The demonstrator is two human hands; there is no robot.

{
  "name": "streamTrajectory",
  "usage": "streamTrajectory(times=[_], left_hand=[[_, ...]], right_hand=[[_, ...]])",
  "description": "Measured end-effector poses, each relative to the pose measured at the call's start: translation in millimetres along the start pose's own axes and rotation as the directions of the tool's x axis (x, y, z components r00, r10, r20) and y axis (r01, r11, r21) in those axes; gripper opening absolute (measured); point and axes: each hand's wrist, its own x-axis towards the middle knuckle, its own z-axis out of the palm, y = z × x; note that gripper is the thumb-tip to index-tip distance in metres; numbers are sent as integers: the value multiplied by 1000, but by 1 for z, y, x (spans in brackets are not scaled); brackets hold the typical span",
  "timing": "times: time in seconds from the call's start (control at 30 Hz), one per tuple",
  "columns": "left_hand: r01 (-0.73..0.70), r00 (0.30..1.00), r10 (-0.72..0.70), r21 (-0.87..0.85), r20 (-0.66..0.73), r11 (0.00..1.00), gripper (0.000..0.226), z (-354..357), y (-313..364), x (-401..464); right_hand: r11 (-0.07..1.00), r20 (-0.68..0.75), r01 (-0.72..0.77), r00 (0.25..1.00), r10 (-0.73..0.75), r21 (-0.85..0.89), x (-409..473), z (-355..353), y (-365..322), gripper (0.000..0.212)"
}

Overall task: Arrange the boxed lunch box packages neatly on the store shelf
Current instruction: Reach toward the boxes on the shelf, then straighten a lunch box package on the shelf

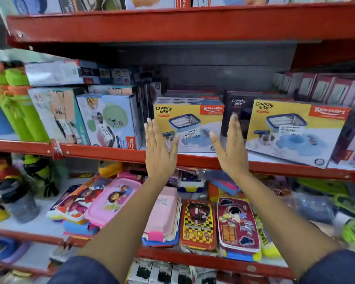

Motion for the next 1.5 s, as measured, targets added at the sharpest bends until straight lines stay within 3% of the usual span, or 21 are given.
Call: streamTrajectory(times=[0.07, 0.17, 0.27, 0.37, 0.47, 0.57, 0.63, 0.7, 0.73, 0.8, 0.9, 0.97, 1.13, 1.2, 1.27, 1.37, 1.5], left_hand=[[126, 992, -123, -106, 29, 986, 81, -5, 1, 7], [209, 975, -189, -186, 116, 960, 78, -11, 0, 17], [262, 959, -219, -265, 180, 928, 76, -15, -1, 22], [279, 957, -233, -333, 172, 901, 77, -18, -1, 21], [268, 963, -237, -407, 125, 873, 68, -26, 5, 20], [338, 940, -295, -606, 173, 720, 51, -37, 10, 25], [409, 910, -323, -689, 259, 599, 51, -46, 12, 29], [423, 904, -318, -709, 286, 564, 45, -55, 15, 30], [425, 904, -310, -697, 295, 577, 47, -59, 16, 30], [420, 908, -271, -674, 320, 608, 45, -66, 19, 28], [366, 922, -160, -666, 351, 650, 20, -73, 15, 21], [321, 926, -86, -652, 367, 687, 36, -76, 11, 13], [279, 931, -31, -653, 365, 704, 78, -80, -2, 7], [286, 914, -10, -625, 406, 726, 89, -83, -2, 13], [297, 910, -34, -596, 412, 746, 76, -82, -3, 20], [273, 931, -62, -573, 360, 772, 51, -73, -7, 33], [231, 947, -93, -450, 307, 862, 49, -56, -14, 48]], right_hand=[[988, 45, -94, 995, 89, 123, 11, 2, -2, 82], [961, 124, -205, 975, 184, 186, 31, 9, -3, 85], [942, 122, -227, 972, 202, 249, 42, 12, 0, 64], [950, 43, -193, 981, 188, 246, 39, 12, 0, 44], [970, -81, -104, 989, 125, 218, 34, 8, -2, 57], [964, -120, -15, 992, 48, 265, 23, -8, -2, 46], [965, -173, 58, 985, -13, 257, 11, -17, -2, 53], [974, -231, 121, 970, -75, 190, 0, -25, -2, 59], [974, -240, 128, 967, -81, 189, -4, -29, -3, 59], [922, -163, 77, 986, -15, 380, -9, -39, -10, 62], [719, 18, -127, 987, 157, 683, -6, -54, -21, 79], [629, 74, -227, 963, 260, 744, 2, -61, -23, 79], [598, 162, -323, 937, 309, 733, 12, -71, -24, 21], [563, 218, -341, 936, 276, 752, 11, -72, -18, 34], [576, 275, -348, 938, 213, 740, 10, -70, -12, 54], [728, 332, -335, 931, 155, 598, 11, -56, -10, 81], [826, 245, -302, 948, 205, 475, 13, -25, -11, 90]])
